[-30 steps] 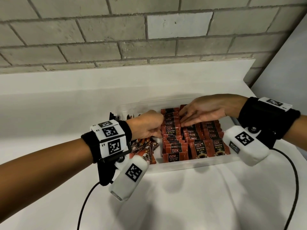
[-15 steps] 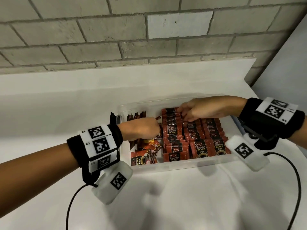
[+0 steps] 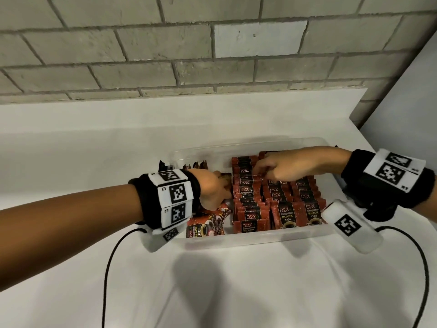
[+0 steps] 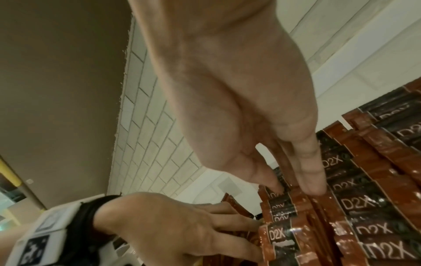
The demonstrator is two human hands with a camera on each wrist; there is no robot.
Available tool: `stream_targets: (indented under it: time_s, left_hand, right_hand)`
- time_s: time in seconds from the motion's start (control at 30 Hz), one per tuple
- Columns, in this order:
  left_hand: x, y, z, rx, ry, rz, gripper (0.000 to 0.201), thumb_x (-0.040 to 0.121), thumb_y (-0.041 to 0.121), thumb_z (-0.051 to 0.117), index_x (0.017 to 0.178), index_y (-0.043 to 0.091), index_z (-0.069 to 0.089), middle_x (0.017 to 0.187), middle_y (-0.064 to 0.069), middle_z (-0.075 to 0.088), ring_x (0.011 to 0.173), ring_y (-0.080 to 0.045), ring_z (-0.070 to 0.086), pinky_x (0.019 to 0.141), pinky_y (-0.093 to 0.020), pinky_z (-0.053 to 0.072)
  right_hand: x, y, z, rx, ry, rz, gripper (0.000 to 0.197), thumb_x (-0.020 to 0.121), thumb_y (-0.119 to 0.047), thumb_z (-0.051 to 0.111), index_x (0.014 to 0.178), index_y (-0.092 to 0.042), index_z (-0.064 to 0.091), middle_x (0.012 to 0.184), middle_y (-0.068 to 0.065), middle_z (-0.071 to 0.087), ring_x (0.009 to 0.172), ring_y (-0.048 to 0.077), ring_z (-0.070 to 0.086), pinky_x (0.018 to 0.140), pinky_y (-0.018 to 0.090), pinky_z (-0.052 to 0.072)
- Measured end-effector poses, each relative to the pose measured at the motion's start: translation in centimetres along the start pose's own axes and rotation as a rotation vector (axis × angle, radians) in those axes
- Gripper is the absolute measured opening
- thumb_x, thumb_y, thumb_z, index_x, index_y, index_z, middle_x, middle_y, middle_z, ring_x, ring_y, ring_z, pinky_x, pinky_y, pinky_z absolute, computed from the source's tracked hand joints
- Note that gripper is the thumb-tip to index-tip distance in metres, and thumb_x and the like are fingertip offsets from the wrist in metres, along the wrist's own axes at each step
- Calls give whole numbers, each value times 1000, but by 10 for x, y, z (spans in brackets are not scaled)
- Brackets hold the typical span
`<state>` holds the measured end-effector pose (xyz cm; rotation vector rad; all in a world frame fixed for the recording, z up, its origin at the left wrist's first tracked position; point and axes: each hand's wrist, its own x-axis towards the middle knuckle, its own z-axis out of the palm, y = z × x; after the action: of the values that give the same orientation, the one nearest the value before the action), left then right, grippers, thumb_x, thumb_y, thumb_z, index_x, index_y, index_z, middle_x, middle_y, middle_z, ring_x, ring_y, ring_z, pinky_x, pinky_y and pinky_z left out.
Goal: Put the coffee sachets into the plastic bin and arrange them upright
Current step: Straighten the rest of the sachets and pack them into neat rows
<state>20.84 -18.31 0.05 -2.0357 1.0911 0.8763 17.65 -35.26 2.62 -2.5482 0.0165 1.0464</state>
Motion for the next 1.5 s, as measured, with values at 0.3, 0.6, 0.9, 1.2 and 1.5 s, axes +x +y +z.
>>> stream_targets:
  time_s: [0.3,0.6,0.9,1.2,1.5]
  left_hand:
    - [2,2,0,83,-8,-28,58,96,11,38,149,25,22,150,-9,31,134,-33,33,102,-43,37]
    - [-30,15,-7,23,40,54,43,93,8,35,135,3,41,149,-13,17,137,-34,7,112,-51,19]
    - [-24,26,0,0,-97,118,56,94,7,34,149,15,24,151,-13,15,139,-34,6,111,-51,18]
    - [-30,13,-7,-91,-69,136,57,93,5,32,149,12,24,154,-12,18,142,-32,7,115,-47,13]
    - [-36,-13,-14,-371,154,121,47,96,5,34,140,19,39,141,-5,42,127,-24,38,92,-29,35]
  right_hand:
    - [-5,2,12,132,-192,-23,40,99,-4,38,139,-6,40,142,9,42,116,13,51,86,14,46]
    - [-14,11,13,233,-286,4,36,98,-2,41,134,-4,46,131,11,58,107,11,64,98,22,48]
    - [-12,14,20,356,-315,0,40,99,-2,41,139,-3,41,138,11,51,115,12,58,92,15,49]
    - [-22,3,14,-4,-60,-275,36,82,-32,71,114,-23,58,100,-9,66,88,3,64,79,16,51]
    - [-6,-27,38,-476,-117,-423,40,90,-37,61,122,-15,56,84,-7,57,63,1,47,49,-1,36]
